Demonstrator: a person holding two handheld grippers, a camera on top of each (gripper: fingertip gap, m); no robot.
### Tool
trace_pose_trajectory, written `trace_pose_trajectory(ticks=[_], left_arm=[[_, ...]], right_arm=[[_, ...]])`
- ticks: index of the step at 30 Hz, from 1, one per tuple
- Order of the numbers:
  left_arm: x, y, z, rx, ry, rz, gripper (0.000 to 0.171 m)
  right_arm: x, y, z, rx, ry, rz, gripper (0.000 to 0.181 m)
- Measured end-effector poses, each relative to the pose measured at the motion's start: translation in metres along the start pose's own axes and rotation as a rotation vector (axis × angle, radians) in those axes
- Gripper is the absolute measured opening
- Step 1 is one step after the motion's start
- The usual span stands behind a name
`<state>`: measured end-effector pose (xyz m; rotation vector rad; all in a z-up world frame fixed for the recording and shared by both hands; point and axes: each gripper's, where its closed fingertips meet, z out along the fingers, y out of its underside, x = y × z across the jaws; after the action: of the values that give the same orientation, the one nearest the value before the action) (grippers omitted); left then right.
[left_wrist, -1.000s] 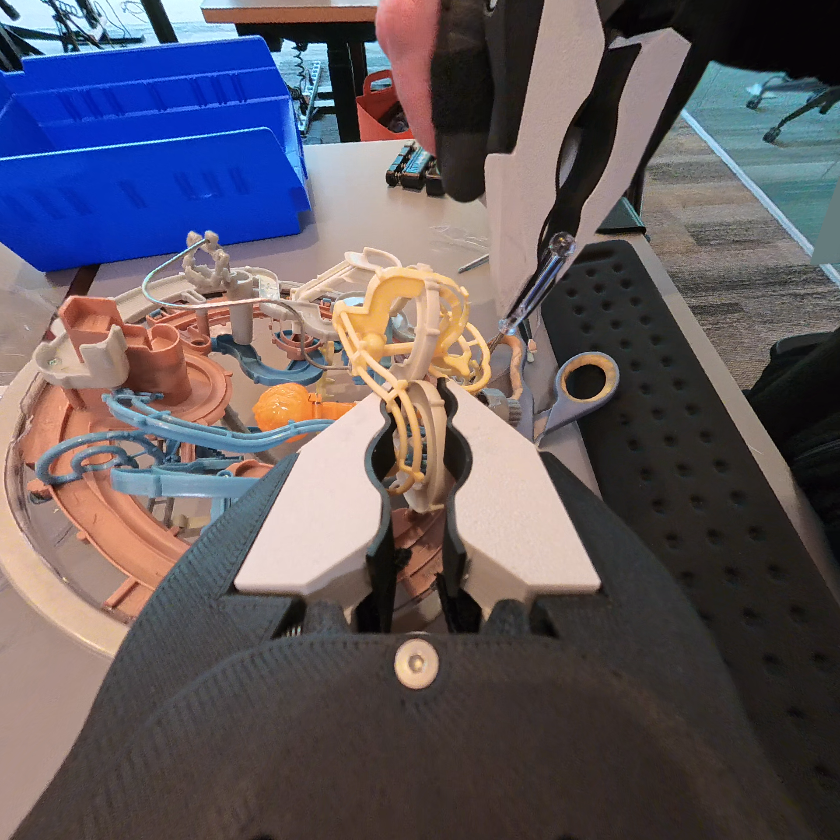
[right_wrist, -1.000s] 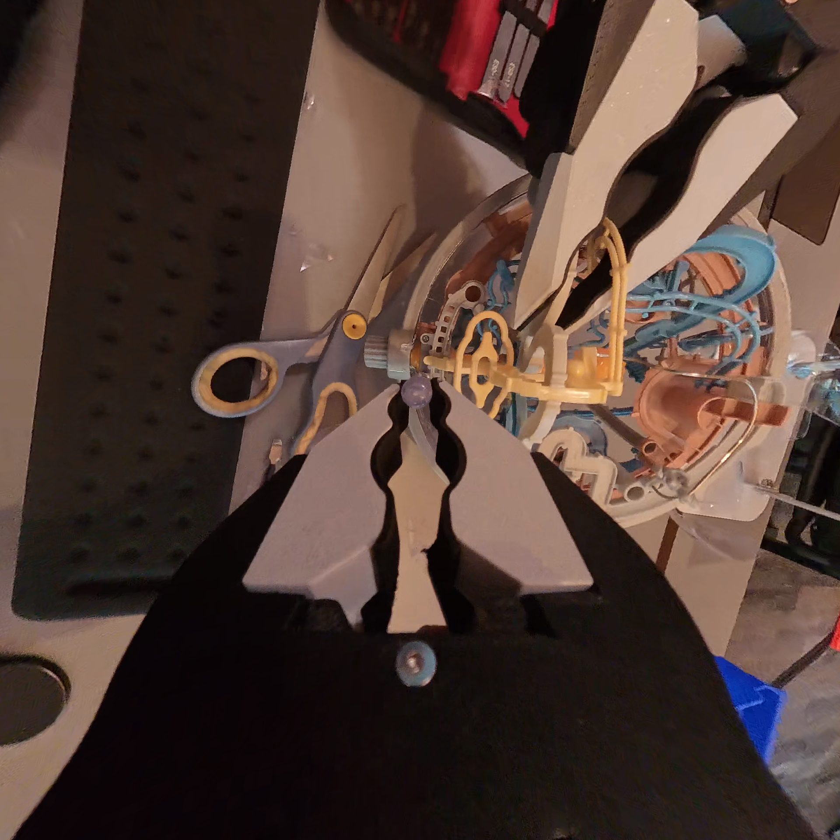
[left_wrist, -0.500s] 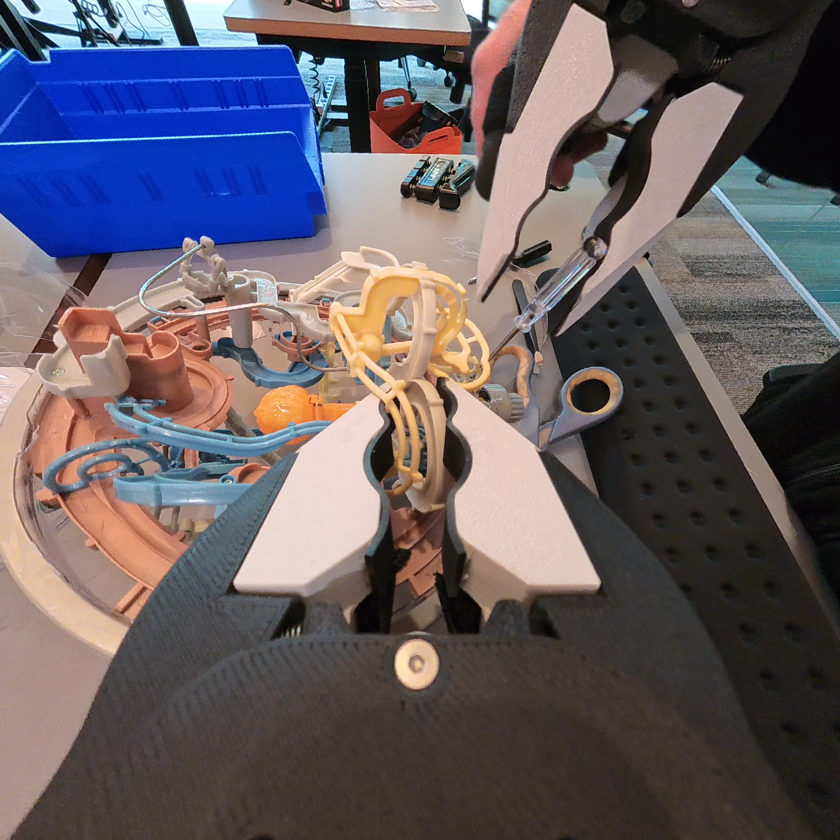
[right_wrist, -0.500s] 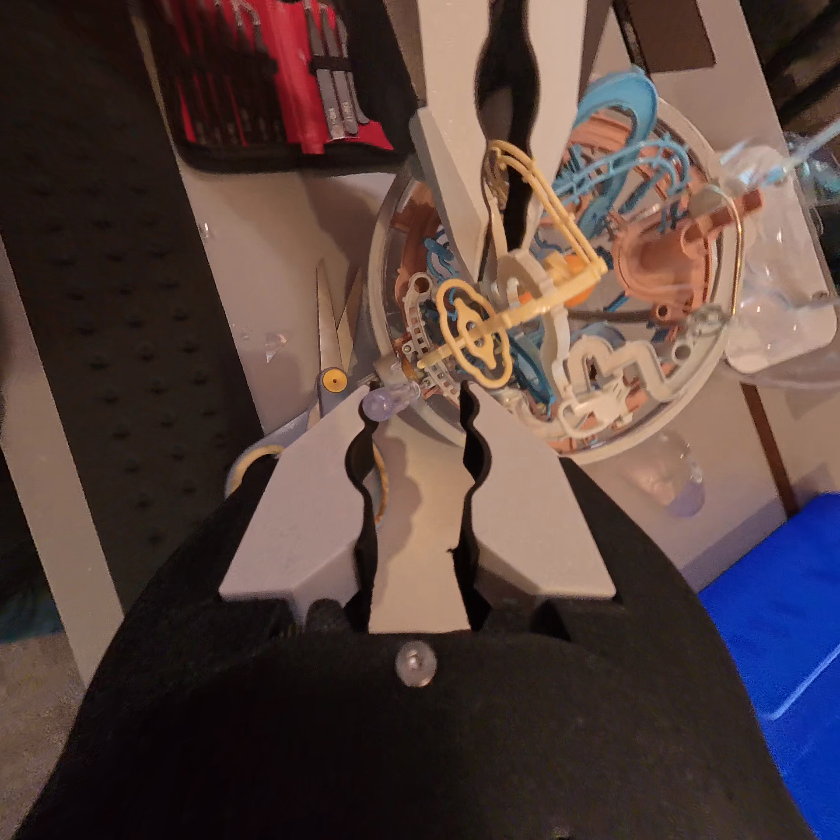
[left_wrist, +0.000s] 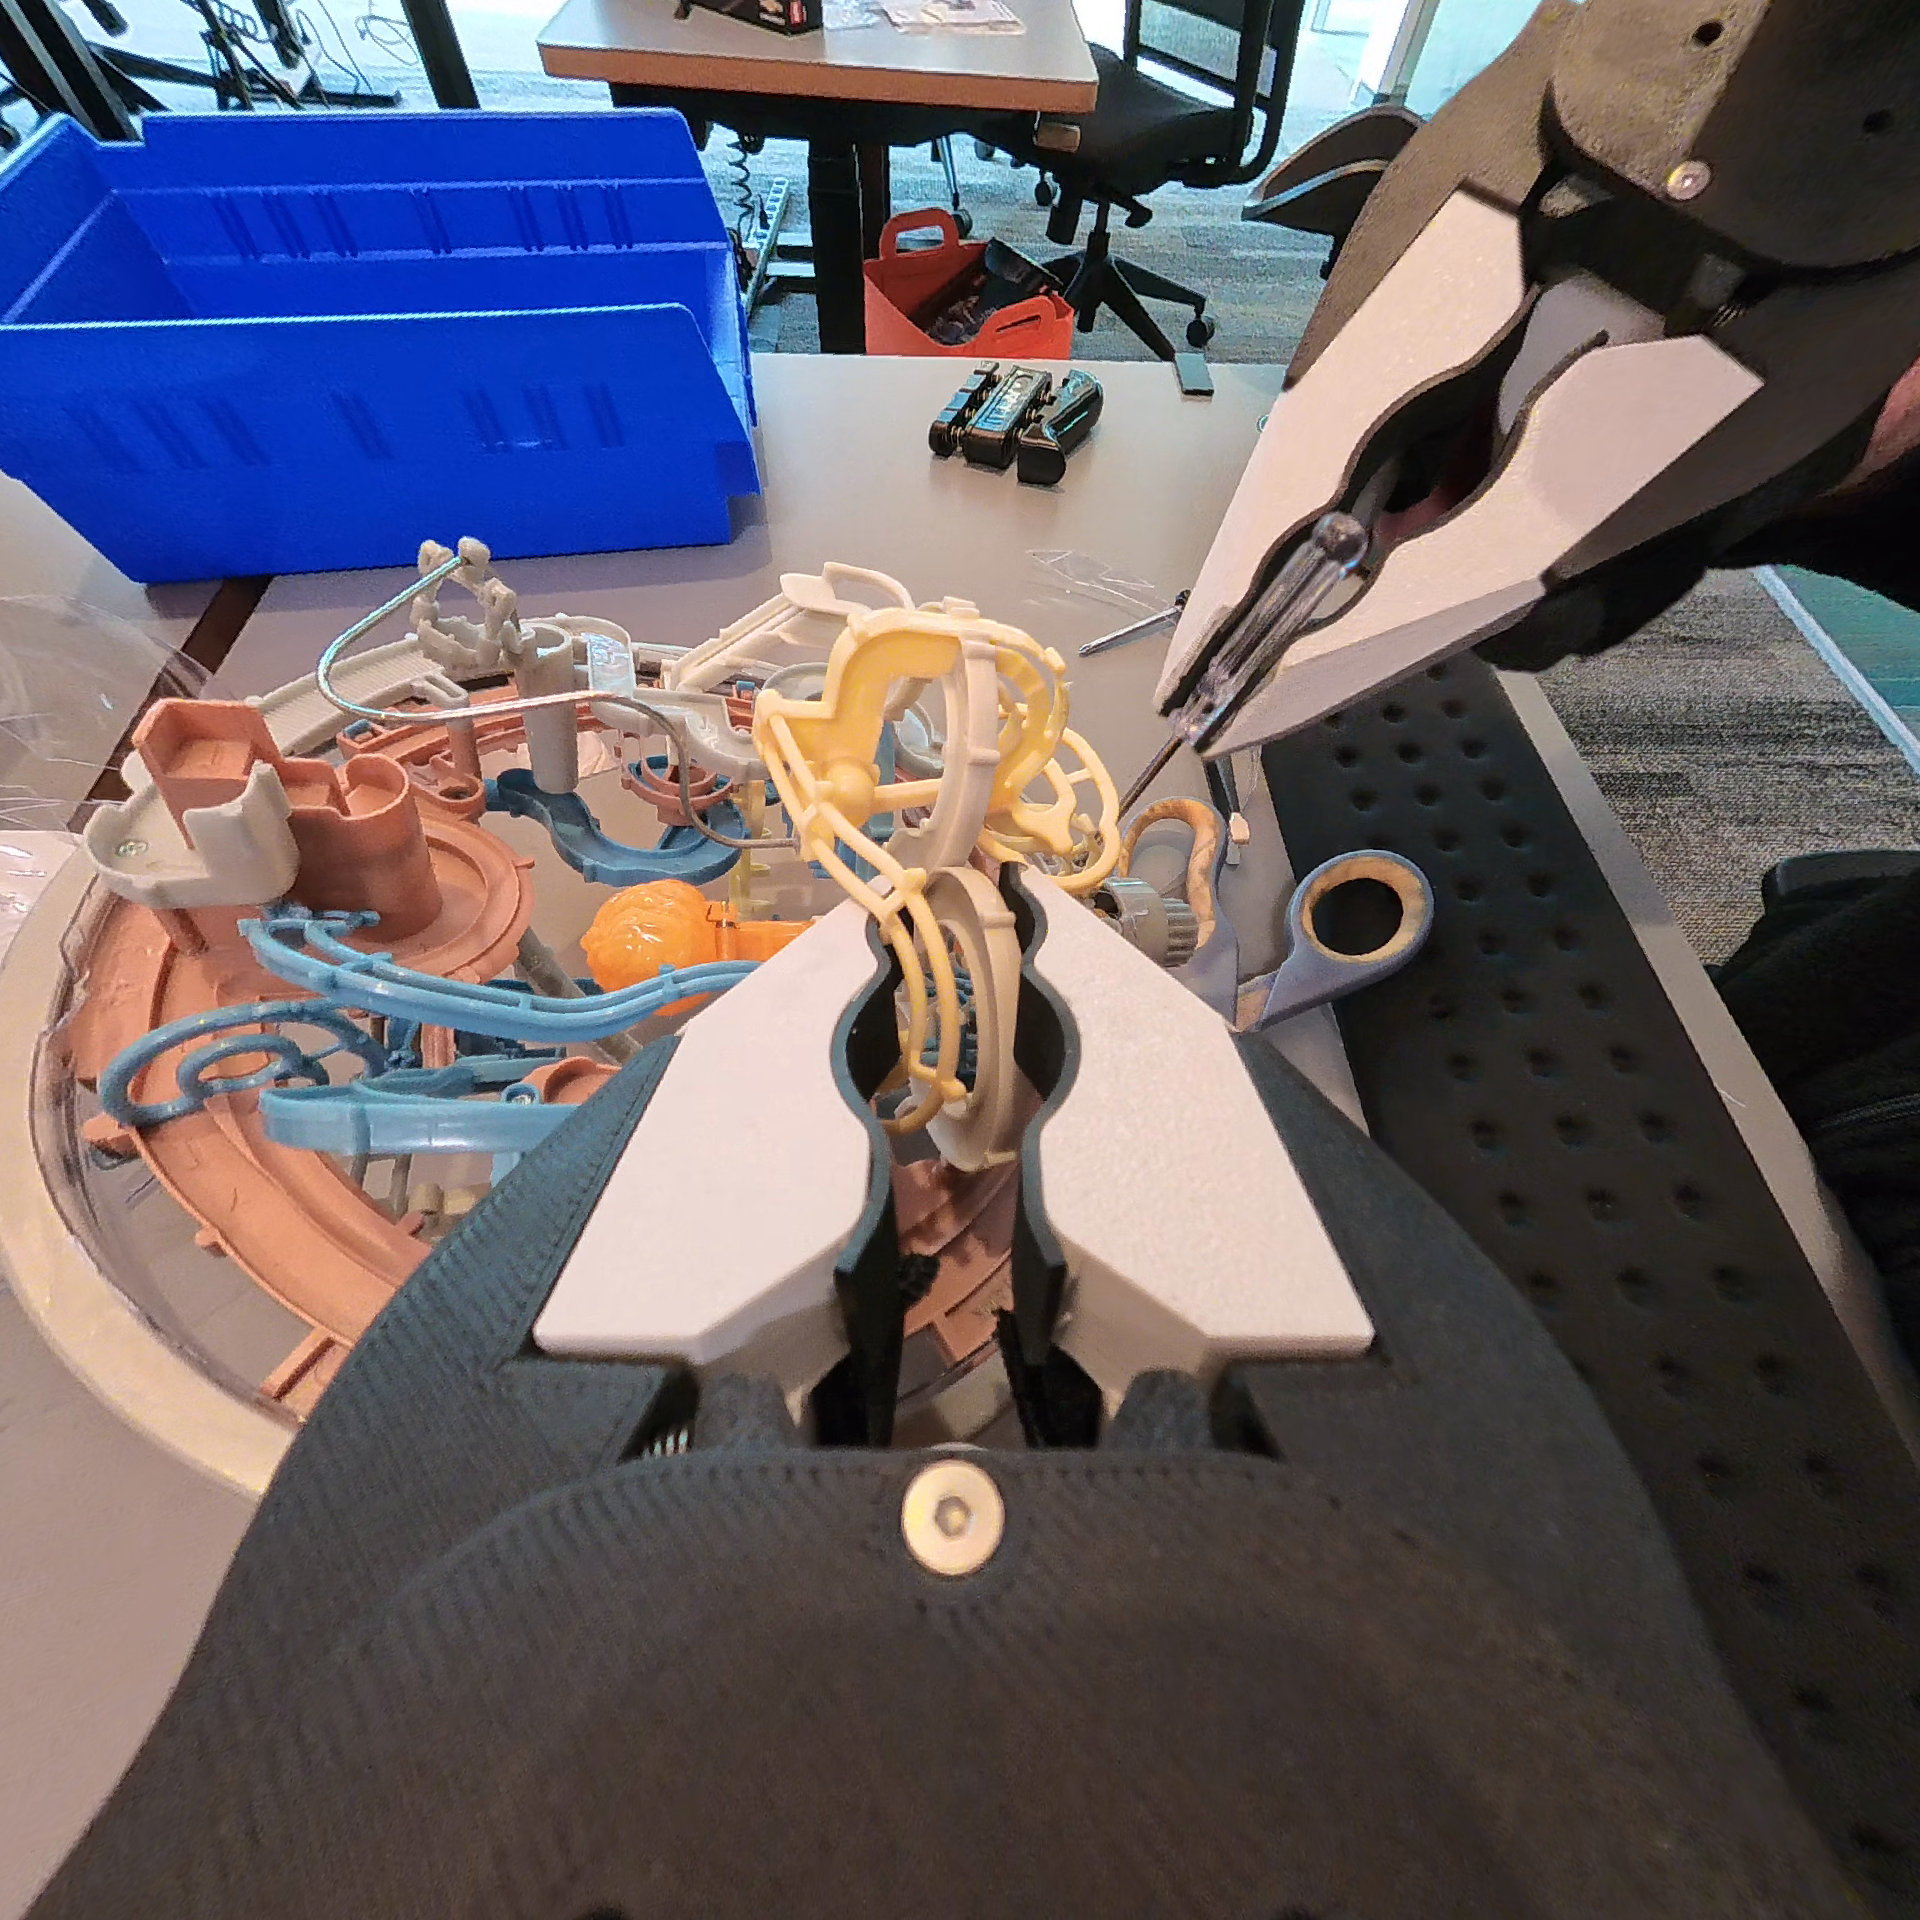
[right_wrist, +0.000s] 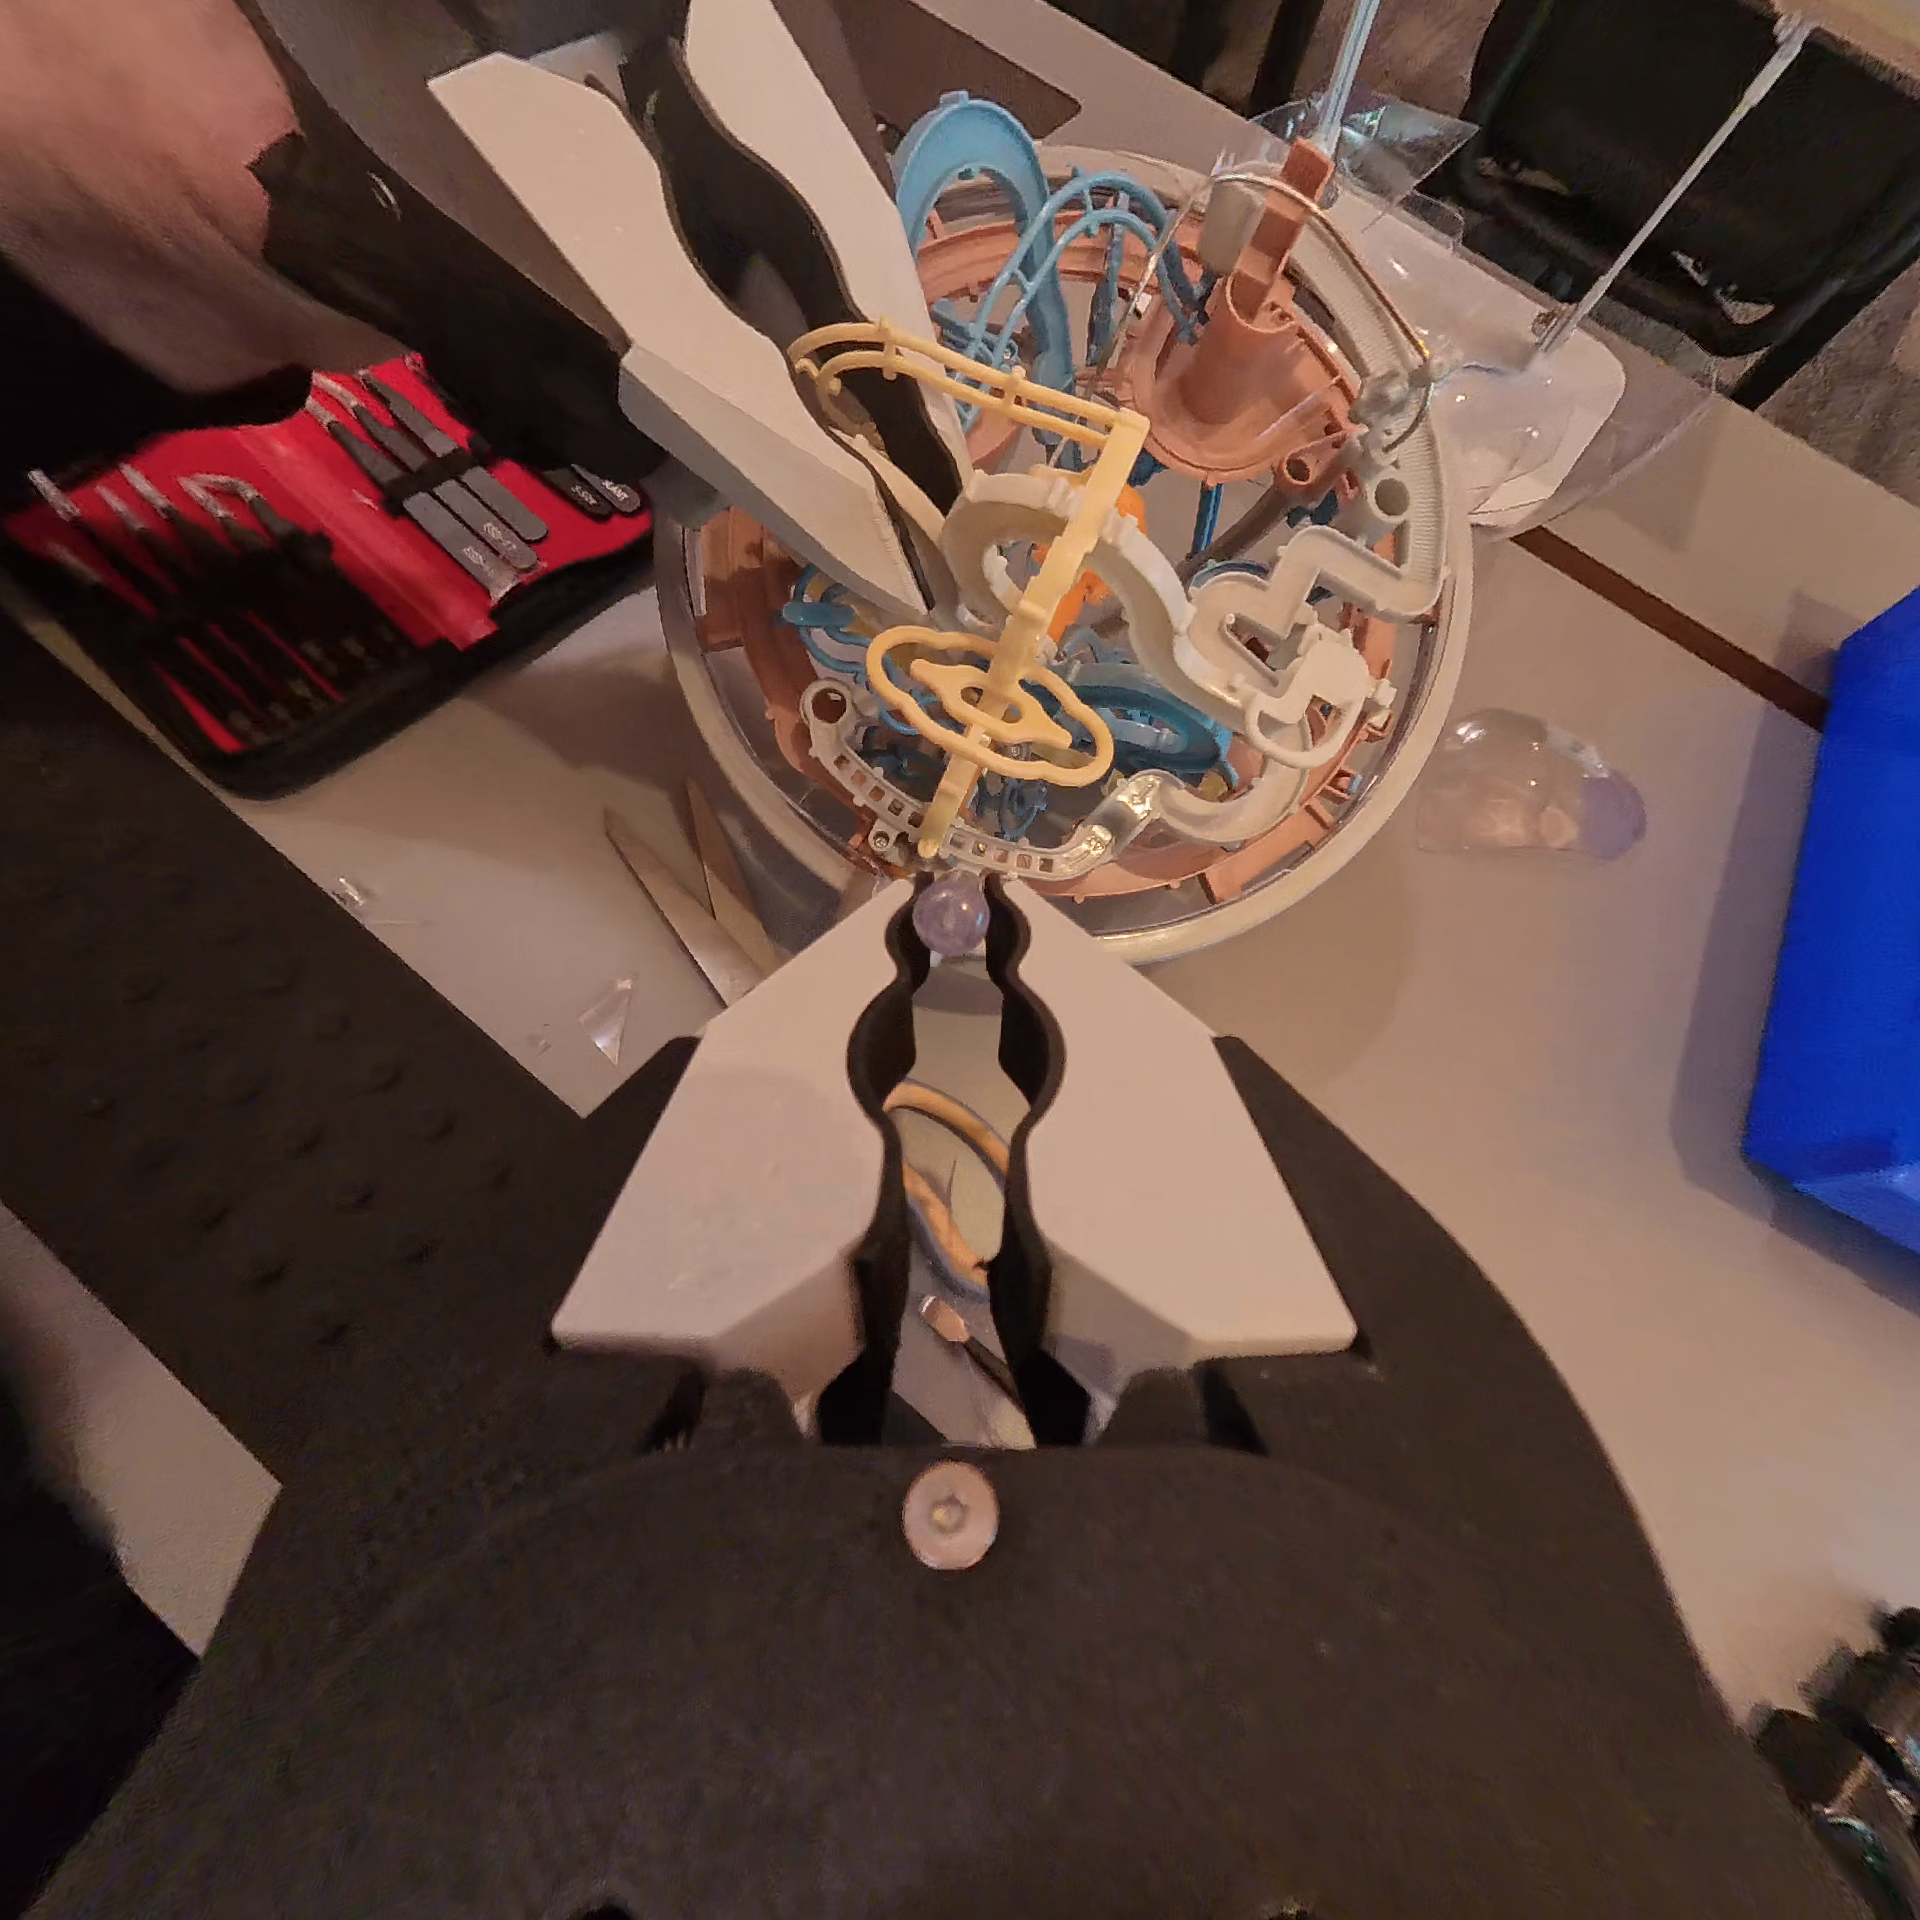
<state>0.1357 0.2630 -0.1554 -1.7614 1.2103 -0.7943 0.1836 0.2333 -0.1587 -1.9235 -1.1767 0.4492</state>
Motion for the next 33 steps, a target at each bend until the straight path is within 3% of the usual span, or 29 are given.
trace_pose_trajectory(ticks=[10, 16, 19, 25, 33], left_arm=[[0.001, 0.0, 0.0, -0.002, 0.004, 0.001, 0.014], [-0.001, 0.002, 0.0, -0.007, -0.004, 0.016, 0.013], [0.0, 0.002, 0.002, -0.012, -0.019, 0.043, 0.012], [0.003, 0.001, 0.002, 0.002, 0.0, 0.051, 0.011], [0.001, 0.0, 0.002, 0.022, 0.018, 0.026, 0.01]], right_arm=[[0.002, 0.0, 0.002, -0.124, -0.152, -0.247, 0.007], [0.005, 0.0, 0.008, -0.135, -0.232, -0.13, 0.007], [0.004, 0.003, 0.01, -0.124, -0.255, -0.16, 0.007], [-0.006, 0.007, 0.009, -0.103, -0.318, -0.5, 0.007], [-0.01, 0.006, 0.009, -0.115, -0.404, -0.733, 0.008]])
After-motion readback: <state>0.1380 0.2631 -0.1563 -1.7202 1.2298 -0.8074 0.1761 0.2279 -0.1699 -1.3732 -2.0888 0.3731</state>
